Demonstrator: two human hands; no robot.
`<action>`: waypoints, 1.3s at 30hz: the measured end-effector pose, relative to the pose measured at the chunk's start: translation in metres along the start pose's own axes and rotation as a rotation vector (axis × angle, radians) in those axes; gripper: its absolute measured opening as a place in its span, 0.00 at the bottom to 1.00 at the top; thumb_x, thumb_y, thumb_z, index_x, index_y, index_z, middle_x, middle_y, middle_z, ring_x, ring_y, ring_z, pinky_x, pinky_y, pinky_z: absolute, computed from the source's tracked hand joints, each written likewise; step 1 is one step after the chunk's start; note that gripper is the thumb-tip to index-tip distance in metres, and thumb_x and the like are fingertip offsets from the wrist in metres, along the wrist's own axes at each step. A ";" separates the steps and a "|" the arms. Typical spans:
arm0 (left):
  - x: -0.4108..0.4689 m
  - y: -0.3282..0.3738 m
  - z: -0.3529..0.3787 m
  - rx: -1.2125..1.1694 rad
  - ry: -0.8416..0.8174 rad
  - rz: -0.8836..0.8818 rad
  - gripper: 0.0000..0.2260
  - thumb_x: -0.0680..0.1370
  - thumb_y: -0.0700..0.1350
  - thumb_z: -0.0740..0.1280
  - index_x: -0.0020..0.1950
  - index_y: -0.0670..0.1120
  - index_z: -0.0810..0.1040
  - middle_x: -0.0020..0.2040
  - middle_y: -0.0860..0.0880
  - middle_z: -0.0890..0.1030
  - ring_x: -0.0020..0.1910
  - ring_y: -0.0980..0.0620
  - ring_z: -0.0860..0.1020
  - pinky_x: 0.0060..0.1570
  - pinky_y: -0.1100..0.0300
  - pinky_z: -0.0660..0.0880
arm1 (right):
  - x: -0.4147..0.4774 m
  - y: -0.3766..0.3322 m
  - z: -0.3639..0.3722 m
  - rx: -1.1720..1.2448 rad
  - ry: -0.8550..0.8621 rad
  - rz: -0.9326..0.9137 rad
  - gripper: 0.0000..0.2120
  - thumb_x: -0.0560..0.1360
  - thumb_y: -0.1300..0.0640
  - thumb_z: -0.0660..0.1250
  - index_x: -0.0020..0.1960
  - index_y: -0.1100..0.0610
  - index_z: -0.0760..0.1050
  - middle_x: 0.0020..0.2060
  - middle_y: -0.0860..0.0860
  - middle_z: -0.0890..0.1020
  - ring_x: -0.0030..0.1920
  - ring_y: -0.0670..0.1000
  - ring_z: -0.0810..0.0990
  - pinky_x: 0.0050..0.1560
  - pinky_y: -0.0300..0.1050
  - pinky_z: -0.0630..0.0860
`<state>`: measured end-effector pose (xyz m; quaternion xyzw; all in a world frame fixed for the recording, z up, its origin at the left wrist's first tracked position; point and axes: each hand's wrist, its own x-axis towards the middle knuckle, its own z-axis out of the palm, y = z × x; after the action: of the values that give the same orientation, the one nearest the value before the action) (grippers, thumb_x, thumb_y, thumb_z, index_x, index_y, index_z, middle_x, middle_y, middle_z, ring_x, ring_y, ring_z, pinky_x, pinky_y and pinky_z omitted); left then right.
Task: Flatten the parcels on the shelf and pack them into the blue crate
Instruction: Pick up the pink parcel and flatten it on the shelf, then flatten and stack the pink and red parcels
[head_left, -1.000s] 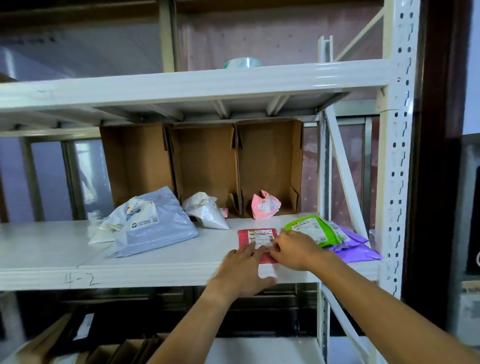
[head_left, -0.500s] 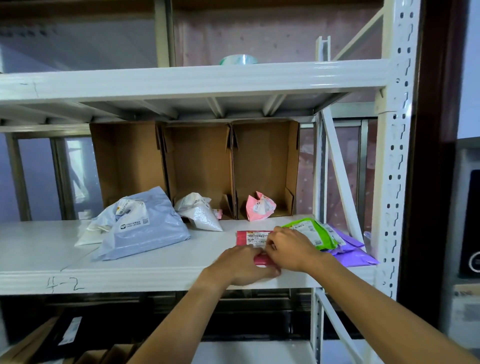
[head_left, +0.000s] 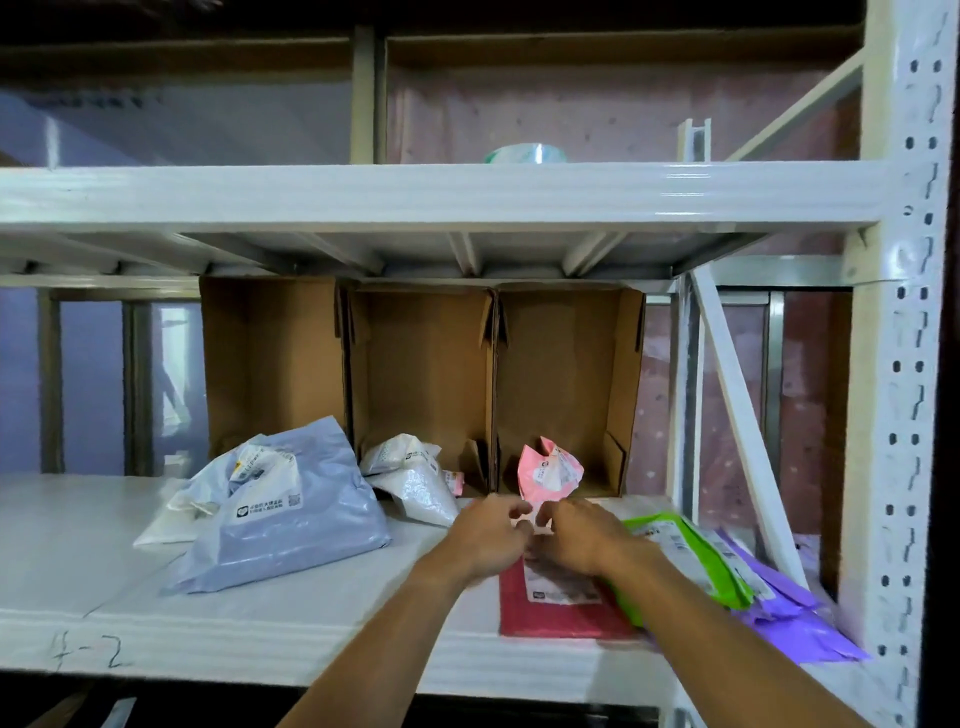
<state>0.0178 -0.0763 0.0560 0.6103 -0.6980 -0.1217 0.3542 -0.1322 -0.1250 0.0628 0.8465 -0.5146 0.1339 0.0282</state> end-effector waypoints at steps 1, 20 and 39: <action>0.014 -0.003 0.001 0.045 0.005 -0.008 0.18 0.79 0.45 0.62 0.68 0.48 0.79 0.66 0.50 0.80 0.65 0.50 0.77 0.66 0.53 0.73 | 0.004 -0.001 0.008 -0.017 -0.004 0.000 0.19 0.79 0.43 0.61 0.64 0.52 0.76 0.62 0.55 0.79 0.61 0.58 0.76 0.58 0.50 0.74; 0.152 -0.049 0.044 -0.133 -0.016 -0.217 0.11 0.80 0.46 0.64 0.53 0.41 0.83 0.50 0.44 0.82 0.46 0.48 0.77 0.40 0.59 0.69 | 0.002 -0.002 0.043 -0.019 0.148 0.021 0.23 0.80 0.42 0.50 0.67 0.51 0.72 0.61 0.53 0.72 0.63 0.56 0.66 0.62 0.56 0.68; 0.144 -0.041 0.043 -0.436 -0.174 -0.276 0.14 0.78 0.51 0.69 0.60 0.48 0.83 0.57 0.49 0.83 0.58 0.50 0.79 0.66 0.52 0.73 | 0.001 -0.001 0.038 0.046 0.089 0.047 0.23 0.80 0.43 0.53 0.70 0.53 0.71 0.64 0.55 0.69 0.65 0.58 0.64 0.65 0.57 0.66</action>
<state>0.0211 -0.2319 0.0506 0.5963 -0.5934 -0.3682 0.3960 -0.1234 -0.1322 0.0262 0.8278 -0.5293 0.1836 0.0286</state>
